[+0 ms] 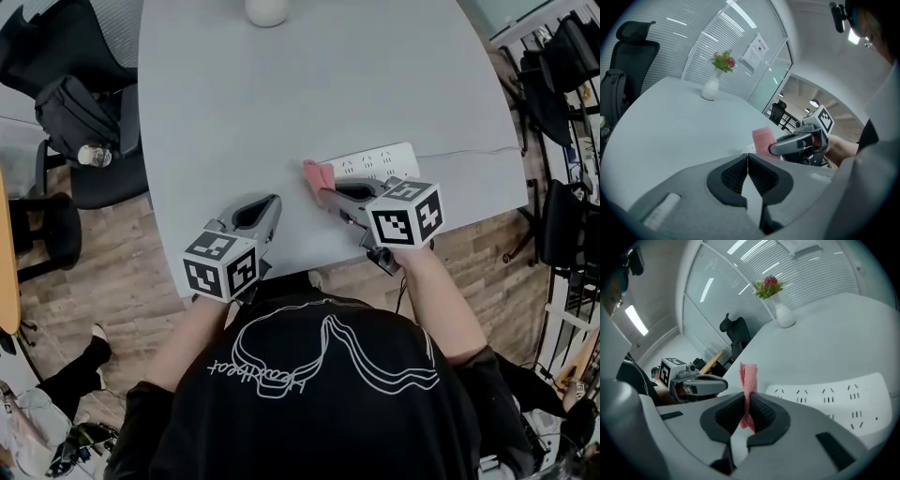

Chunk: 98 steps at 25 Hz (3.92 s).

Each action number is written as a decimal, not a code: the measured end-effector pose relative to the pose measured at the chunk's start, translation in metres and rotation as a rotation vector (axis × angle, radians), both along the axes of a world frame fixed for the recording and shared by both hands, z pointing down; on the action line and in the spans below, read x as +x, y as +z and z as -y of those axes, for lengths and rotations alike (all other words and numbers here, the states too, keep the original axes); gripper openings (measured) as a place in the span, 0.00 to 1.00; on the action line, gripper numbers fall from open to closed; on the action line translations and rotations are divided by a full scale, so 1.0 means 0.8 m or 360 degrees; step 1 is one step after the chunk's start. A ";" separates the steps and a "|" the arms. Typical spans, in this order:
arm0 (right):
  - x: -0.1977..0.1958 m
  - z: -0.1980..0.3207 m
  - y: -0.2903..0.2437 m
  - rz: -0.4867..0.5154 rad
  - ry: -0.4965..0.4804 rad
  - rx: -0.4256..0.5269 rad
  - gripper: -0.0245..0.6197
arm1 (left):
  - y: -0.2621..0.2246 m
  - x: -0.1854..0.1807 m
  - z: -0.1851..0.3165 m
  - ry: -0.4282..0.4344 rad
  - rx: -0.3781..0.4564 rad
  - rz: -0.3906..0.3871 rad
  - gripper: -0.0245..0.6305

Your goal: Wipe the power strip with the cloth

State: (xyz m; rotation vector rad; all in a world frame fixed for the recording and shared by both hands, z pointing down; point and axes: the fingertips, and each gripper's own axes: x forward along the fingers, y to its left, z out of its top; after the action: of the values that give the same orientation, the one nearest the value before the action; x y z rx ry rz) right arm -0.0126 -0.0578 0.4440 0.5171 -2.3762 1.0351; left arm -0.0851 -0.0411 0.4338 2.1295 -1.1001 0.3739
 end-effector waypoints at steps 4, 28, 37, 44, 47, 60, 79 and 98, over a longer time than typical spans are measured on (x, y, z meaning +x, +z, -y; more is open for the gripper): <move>-0.003 0.007 0.016 -0.0036 0.0008 -0.0062 0.09 | 0.005 -0.006 0.010 -0.0007 -0.0014 -0.0002 0.06; 0.025 0.035 0.040 -0.0290 0.0087 0.0032 0.09 | 0.022 -0.006 0.013 0.0009 -0.0048 0.0004 0.06; 0.066 0.047 0.043 -0.0295 0.0220 0.0015 0.09 | 0.029 0.005 0.009 0.0041 -0.0061 -0.0004 0.06; 0.109 0.061 0.041 -0.0316 0.0333 -0.0006 0.09 | 0.031 0.020 0.007 0.0060 -0.0069 0.0003 0.06; 0.123 0.064 0.047 -0.0353 0.0375 -0.0006 0.09 | 0.033 0.018 0.010 0.0065 -0.0068 0.0003 0.06; 0.191 0.076 0.050 -0.0399 0.0578 -0.0005 0.09 | 0.032 0.031 0.016 0.0097 -0.0057 0.0022 0.06; 0.286 0.093 0.051 -0.0560 0.0800 0.0057 0.10 | 0.028 0.038 0.021 0.0115 -0.0050 0.0046 0.06; 0.227 0.071 -0.009 -0.0199 0.0693 0.0130 0.09 | 0.029 0.035 0.013 0.0075 -0.0035 0.0060 0.06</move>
State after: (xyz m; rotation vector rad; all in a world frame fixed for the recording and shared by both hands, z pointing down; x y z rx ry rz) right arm 0.1692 -0.1150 0.4371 1.1326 -2.2514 1.0482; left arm -0.0569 -0.0518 0.4570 2.1399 -1.0634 0.4478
